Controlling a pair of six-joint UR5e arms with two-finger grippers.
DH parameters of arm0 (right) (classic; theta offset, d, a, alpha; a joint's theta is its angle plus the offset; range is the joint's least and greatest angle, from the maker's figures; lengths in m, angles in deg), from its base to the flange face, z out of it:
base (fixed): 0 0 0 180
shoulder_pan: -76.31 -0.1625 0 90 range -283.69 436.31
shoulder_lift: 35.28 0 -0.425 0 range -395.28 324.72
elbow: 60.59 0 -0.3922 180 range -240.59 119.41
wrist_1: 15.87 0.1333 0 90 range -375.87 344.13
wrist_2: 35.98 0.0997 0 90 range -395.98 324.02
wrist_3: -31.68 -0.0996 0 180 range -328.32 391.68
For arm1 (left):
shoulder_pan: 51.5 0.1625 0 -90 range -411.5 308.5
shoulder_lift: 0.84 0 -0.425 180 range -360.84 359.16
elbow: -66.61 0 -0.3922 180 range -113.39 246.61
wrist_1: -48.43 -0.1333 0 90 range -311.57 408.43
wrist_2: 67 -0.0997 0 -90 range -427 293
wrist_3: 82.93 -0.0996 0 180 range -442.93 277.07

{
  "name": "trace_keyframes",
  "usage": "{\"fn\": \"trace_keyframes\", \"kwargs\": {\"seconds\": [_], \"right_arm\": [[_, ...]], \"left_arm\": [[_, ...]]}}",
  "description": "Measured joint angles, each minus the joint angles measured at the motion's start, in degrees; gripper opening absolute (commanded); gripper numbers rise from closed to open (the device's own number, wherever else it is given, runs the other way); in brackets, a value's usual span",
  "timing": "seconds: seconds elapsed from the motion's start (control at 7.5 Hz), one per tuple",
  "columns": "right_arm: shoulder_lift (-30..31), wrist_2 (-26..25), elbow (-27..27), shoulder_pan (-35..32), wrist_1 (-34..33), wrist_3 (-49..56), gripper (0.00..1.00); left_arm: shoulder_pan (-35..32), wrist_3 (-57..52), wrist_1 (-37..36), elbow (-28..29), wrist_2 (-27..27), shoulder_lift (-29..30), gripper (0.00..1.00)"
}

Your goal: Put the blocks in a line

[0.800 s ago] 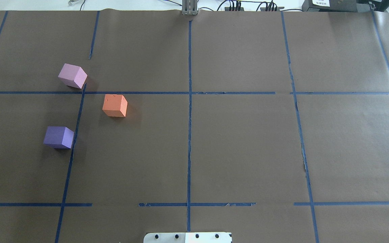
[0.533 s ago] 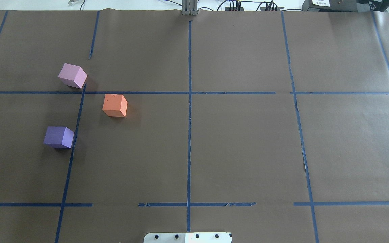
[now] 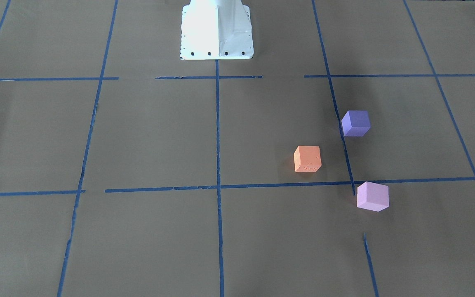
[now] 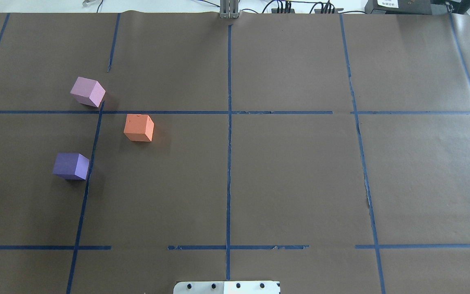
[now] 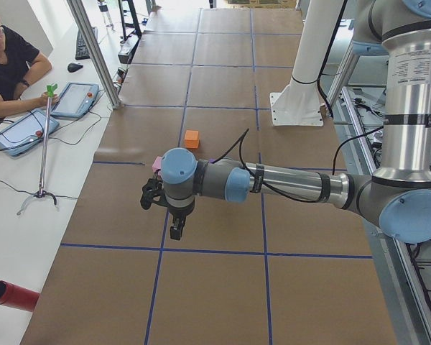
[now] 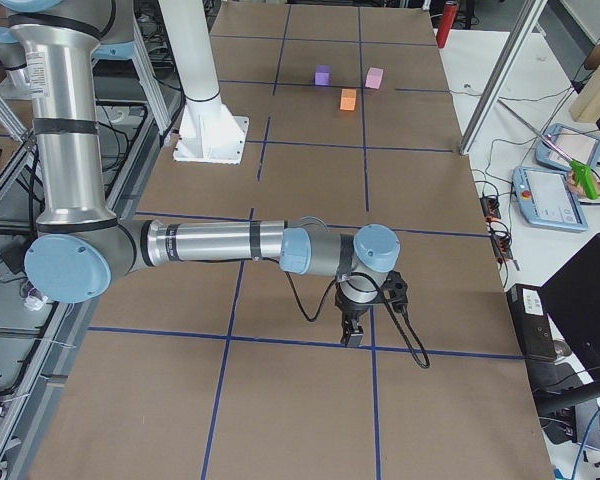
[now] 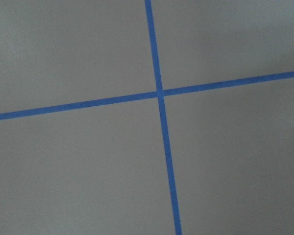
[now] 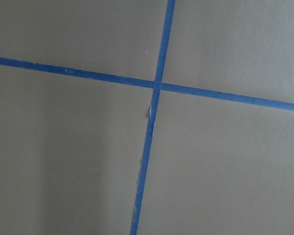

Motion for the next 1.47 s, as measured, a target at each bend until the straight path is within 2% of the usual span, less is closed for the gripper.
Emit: {"fn": "trace_keyframes", "kwargs": {"seconds": [0.27, 0.53, 0.8, 0.93, 1.2, 1.47], "right_arm": [[0.0, 0.0, 0.01, 0.0, 0.0, 0.02, 1.0], [0.0, 0.0, 0.01, 0.0, 0.0, 0.02, 1.0], [0.0, 0.0, 0.01, 0.0, 0.0, 0.0, 1.0], [0.0, 0.0, 0.01, 0.0, 0.0, 0.0, 1.0], [0.0, 0.0, 0.01, 0.0, 0.0, 0.02, 1.0], [0.0, 0.0, 0.01, 0.0, 0.0, 0.02, 1.0]], "left_arm": [[6.55, 10.01, -6.45, -5.02, -0.16, 7.33, 1.0], [14.31, 22.4, -12.15, -5.15, -0.03, 17.34, 1.0], [22.63, 35.23, -12.9, -2.91, 0.16, 24.91, 1.0], [26.47, 40.33, -11.9, -0.76, 0.04, 27.83, 1.0], [32.55, 50.53, -5.08, 5.97, -0.62, 32.06, 1.0], [38.21, 57.34, 1.77, 11.01, -5.59, 33.57, 1.0]]}}
